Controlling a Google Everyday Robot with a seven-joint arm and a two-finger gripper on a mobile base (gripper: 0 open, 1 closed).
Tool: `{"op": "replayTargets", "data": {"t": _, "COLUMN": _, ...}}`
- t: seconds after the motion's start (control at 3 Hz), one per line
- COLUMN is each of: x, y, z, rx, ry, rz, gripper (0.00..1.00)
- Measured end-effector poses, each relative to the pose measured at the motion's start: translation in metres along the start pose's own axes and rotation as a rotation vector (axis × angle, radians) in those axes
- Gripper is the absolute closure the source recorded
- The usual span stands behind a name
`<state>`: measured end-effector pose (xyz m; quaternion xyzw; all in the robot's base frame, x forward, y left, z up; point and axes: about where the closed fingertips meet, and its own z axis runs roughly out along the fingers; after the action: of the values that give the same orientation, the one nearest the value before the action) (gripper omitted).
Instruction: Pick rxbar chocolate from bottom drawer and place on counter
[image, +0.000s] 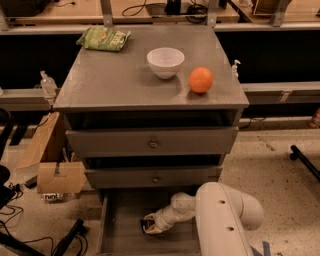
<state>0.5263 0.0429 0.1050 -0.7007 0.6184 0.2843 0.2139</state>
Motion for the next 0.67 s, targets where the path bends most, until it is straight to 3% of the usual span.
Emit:
{"op": "replayTargets", "data": {"t": 0.33, "x": 0.0, "y": 0.0, "z": 0.0, "rx": 0.0, "ry": 0.0, "rz": 0.0, "gripper": 0.15}}
{"op": "replayTargets", "data": {"t": 0.67, "x": -0.0005, "y": 0.0008, "z": 0.0006, "rx": -0.002, "ry": -0.001, "rz": 0.0, "gripper": 0.0}}
